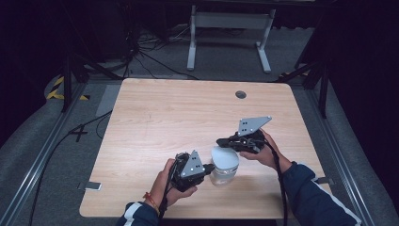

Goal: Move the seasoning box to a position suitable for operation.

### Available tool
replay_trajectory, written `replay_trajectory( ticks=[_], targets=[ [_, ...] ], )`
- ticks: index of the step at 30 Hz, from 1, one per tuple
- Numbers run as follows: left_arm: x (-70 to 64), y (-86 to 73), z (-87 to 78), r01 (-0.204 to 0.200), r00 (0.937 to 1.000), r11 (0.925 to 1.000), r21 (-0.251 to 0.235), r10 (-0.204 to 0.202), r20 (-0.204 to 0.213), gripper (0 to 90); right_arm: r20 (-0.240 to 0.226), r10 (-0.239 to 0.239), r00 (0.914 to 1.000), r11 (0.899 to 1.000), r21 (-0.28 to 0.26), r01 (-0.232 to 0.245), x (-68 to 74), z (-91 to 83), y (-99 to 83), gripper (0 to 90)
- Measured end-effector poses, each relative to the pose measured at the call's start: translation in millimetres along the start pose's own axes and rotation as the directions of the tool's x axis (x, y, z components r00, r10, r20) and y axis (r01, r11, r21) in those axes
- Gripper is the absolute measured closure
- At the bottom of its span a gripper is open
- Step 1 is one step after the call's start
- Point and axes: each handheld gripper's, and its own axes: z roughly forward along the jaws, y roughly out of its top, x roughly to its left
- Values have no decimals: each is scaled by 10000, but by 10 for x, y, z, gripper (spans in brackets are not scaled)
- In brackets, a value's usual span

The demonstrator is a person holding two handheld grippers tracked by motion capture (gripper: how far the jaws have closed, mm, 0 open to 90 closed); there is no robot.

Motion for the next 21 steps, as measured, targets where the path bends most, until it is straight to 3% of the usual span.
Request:
replay_trajectory(
  ticks=[6,21],
  targets=[
    [-18,29,-8,-56,10000,10000,-62,57,75,863,45,42,10000,10000,-22,-42,-12,19,-12,899],
    [10,96,-2,389,9992,9981,-468,-394,-79,845,167,175,9997,9998,-112,-173,-32,14,-21,898]
  ],
)
